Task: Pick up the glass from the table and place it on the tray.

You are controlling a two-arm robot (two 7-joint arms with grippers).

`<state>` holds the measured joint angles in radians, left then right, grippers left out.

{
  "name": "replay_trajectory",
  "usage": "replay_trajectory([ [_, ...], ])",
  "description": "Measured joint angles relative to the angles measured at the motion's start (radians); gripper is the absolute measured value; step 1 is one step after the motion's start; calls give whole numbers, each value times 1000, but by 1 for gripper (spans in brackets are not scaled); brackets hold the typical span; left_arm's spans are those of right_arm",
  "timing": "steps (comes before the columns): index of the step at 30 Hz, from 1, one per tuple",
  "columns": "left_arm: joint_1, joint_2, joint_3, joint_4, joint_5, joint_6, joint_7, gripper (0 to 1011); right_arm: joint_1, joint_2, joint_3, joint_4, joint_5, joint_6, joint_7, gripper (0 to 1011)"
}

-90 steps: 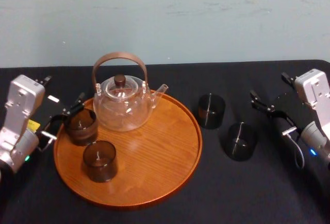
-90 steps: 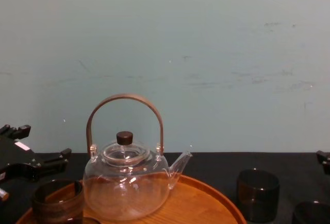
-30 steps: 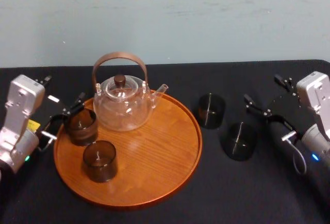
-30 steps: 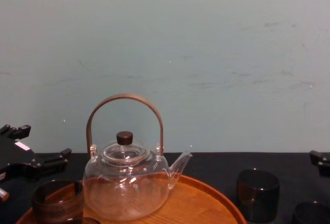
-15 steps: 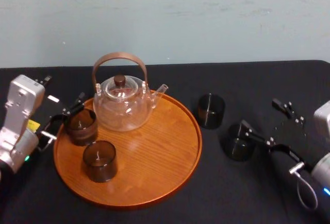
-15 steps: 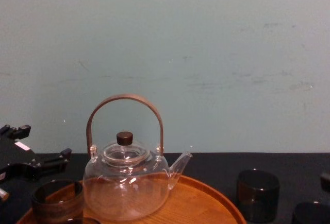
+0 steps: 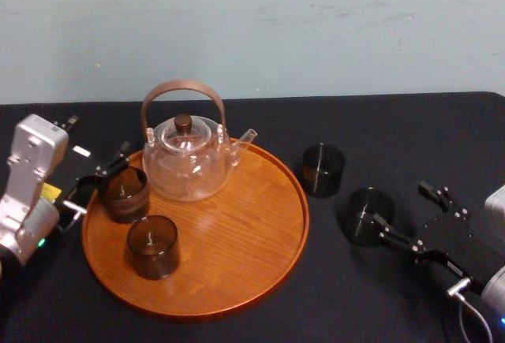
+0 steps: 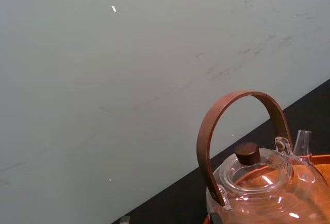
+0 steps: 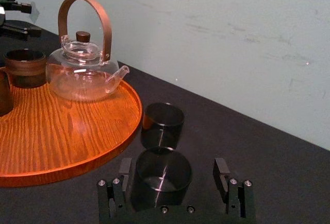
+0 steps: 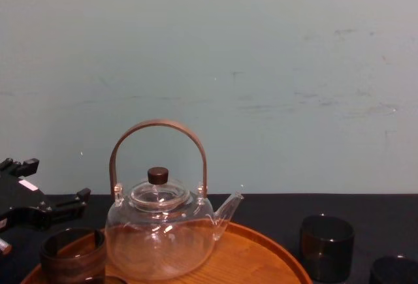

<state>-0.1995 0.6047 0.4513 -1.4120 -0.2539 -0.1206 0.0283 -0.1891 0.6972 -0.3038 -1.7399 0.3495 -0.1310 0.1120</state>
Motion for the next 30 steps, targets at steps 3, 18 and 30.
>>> replay_trajectory([
  [3,0,0,0,0,0,0,0,1001,-3,-8,2,7,0,2,8,1002],
  [18,0,0,0,0,0,0,0,1001,32,-57,3,68,8,58,83,1002],
  [30,0,0,0,0,0,0,0,1001,91,-84,8,101,6,138,124,1002],
])
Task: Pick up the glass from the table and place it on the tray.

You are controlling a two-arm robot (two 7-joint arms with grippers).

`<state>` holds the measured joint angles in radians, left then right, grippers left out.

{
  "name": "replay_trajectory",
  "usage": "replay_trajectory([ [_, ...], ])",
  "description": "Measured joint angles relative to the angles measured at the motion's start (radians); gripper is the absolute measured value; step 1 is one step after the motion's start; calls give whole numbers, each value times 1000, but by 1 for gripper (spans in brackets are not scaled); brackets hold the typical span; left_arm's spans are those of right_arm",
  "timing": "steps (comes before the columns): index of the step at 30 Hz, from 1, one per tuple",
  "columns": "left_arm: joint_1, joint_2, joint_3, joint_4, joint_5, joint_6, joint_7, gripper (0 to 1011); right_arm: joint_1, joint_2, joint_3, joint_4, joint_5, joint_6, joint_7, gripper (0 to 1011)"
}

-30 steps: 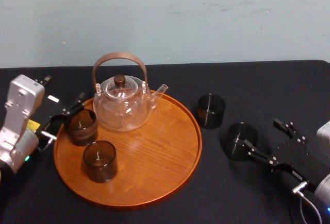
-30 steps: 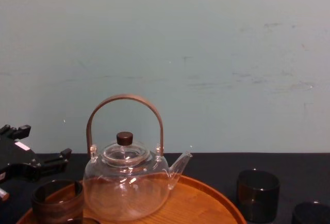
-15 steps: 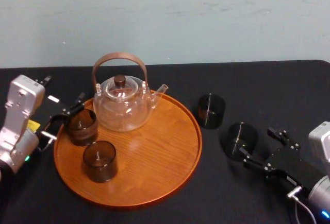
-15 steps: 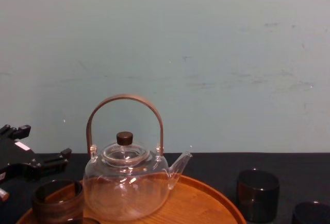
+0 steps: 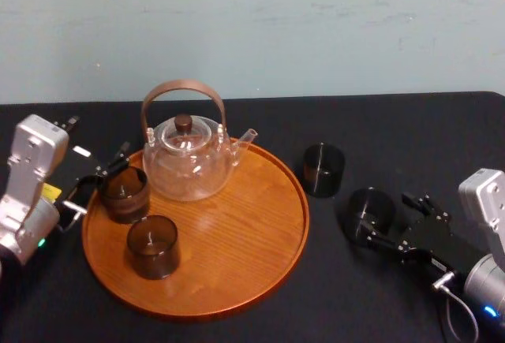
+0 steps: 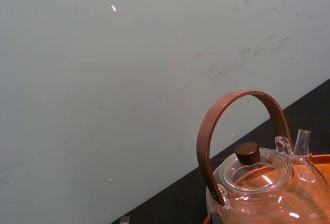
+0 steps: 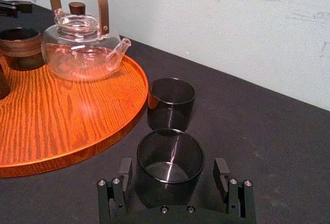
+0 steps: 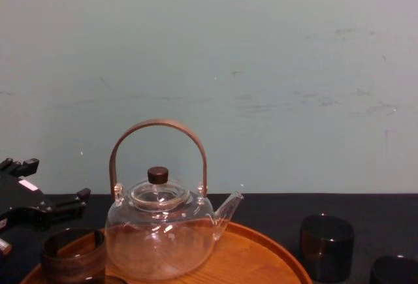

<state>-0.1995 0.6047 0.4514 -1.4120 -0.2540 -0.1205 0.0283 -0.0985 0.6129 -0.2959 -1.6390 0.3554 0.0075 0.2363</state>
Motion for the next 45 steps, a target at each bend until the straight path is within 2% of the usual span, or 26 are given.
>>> replay_trajectory([
  [14,0,0,0,0,0,0,0,1001,45,-46,5,54,-31,24,41,1002],
  [37,0,0,0,0,0,0,0,1001,125,-126,11,171,-73,19,122,1002],
  [45,0,0,0,0,0,0,0,1001,128,-131,14,175,-73,18,128,1003],
])
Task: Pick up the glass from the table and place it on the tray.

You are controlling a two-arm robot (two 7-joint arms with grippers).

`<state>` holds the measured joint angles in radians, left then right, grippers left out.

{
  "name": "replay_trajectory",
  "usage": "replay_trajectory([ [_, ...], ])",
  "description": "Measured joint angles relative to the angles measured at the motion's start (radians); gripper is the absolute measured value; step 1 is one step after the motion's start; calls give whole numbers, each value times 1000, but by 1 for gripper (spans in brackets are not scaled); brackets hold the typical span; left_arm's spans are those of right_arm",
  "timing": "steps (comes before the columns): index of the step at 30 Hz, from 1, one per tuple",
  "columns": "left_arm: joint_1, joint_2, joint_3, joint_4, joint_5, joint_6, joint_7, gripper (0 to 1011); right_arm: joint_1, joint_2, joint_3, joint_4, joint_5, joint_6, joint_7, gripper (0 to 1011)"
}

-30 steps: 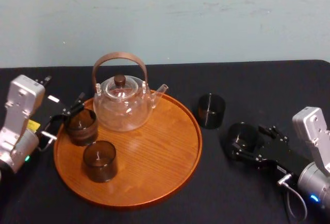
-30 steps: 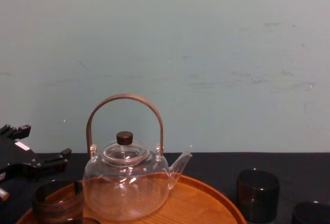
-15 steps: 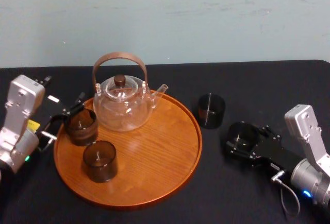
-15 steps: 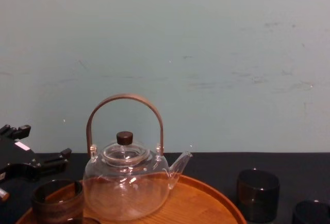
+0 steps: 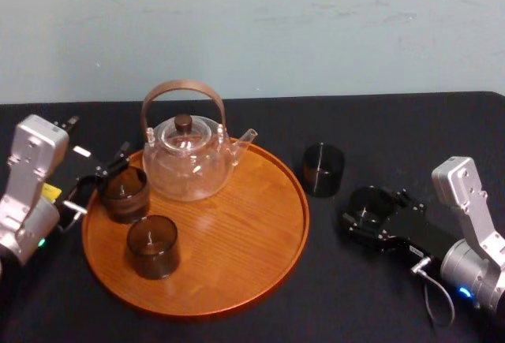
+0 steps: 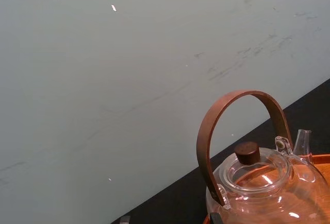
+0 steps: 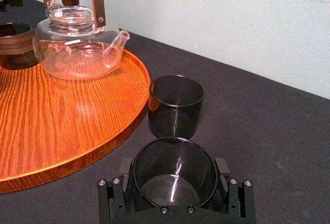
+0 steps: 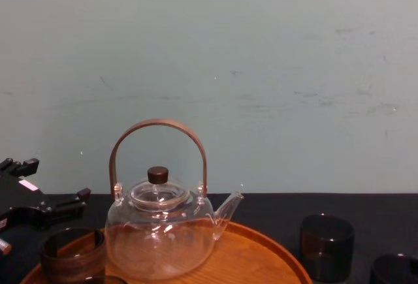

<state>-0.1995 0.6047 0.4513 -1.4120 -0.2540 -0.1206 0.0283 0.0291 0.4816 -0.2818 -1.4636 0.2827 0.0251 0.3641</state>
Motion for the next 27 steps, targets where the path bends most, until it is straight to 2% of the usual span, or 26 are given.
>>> replay_trajectory([
  [8,0,0,0,0,0,0,0,1001,-1,2,-1,-2,0,-1,-2,1002],
  [14,0,0,0,0,0,0,0,1001,-1,2,-2,-2,0,-1,-3,909],
  [27,0,0,0,0,0,0,0,1001,-2,3,-3,-3,1,-1,-4,908],
])
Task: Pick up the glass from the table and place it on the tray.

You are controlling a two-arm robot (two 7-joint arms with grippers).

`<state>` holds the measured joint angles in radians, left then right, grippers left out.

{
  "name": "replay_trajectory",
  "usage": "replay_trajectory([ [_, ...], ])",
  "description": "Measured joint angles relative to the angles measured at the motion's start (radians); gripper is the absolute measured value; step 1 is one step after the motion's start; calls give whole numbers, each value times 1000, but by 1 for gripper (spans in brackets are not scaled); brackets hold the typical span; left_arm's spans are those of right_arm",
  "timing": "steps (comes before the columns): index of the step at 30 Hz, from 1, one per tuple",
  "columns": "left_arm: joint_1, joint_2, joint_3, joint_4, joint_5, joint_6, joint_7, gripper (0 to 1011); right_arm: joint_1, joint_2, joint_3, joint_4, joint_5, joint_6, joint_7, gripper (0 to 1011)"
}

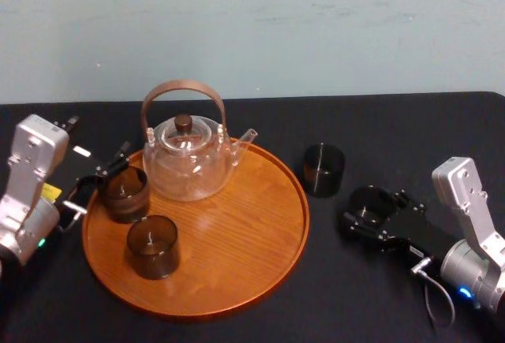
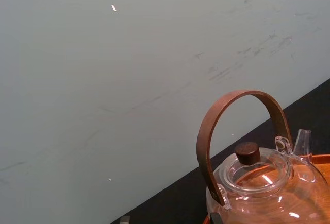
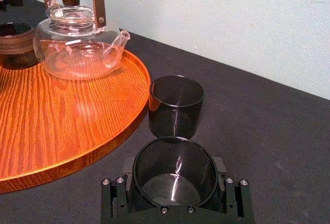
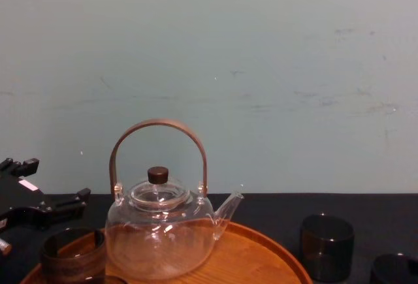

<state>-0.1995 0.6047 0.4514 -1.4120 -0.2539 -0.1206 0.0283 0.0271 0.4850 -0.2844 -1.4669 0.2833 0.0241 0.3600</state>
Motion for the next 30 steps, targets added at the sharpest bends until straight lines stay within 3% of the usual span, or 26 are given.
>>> replay_trajectory([
  [10,0,0,0,0,0,0,0,1002,-3,-4,4,-1,-6,-3,-1,908],
  [21,0,0,0,0,0,0,0,1001,-51,3,18,-126,-53,-30,7,908],
  [30,0,0,0,0,0,0,0,1001,-72,-1,-21,-213,-80,-29,39,908],
])
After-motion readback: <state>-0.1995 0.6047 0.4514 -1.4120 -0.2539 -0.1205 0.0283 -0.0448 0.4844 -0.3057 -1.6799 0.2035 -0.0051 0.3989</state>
